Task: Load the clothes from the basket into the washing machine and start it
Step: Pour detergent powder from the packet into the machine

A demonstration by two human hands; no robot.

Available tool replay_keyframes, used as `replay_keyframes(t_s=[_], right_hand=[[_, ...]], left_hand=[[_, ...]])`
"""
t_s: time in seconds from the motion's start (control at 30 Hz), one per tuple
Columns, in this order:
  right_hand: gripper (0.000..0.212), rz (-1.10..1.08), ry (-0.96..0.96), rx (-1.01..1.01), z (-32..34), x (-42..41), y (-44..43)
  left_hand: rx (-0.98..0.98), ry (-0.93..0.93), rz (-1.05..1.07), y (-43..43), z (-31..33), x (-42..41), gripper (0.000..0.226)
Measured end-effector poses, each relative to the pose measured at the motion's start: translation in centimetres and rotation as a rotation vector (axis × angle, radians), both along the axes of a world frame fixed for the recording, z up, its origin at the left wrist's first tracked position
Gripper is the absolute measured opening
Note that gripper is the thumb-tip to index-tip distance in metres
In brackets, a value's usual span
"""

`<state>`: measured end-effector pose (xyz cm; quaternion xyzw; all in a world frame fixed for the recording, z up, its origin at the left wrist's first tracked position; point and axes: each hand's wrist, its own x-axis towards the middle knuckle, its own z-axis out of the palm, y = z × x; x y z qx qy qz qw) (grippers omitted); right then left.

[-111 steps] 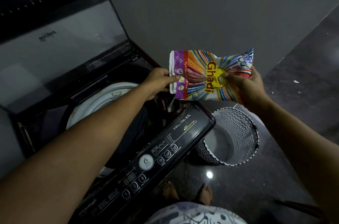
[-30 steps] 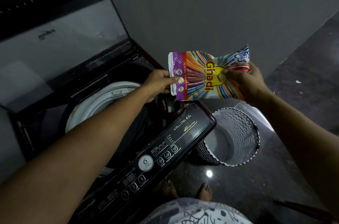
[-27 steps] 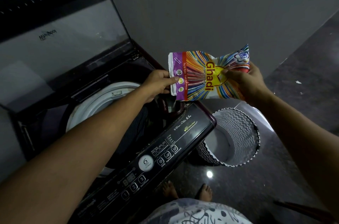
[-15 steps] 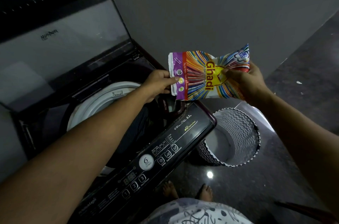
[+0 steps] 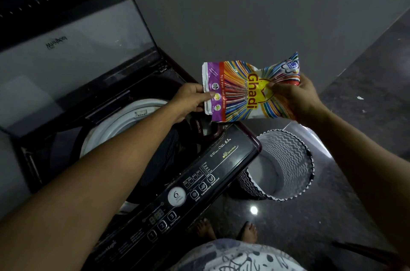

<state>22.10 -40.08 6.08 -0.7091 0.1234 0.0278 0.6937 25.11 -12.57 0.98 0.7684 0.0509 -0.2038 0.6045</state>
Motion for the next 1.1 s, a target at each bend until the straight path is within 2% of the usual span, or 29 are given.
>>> replay_keyframes(t_s=[0.33, 0.67, 1.1], right_hand=[[0.034, -0.010, 0.006, 0.015, -0.4, 0.5, -0.1], [0.039, -0.036, 0.006, -0.012, -0.8, 1.0, -0.2], [0.040, -0.001, 0.038, -0.017, -0.3, 1.4, 0.0]], left_hand=[[0.002, -0.017, 0.004, 0.1, 0.5, 0.5, 0.014], [0.006, -0.019, 0.007, 0.0, 0.3, 1.0, 0.027], [0.003, -0.029, 0.008, 0.3, 0.1, 1.7, 0.025]])
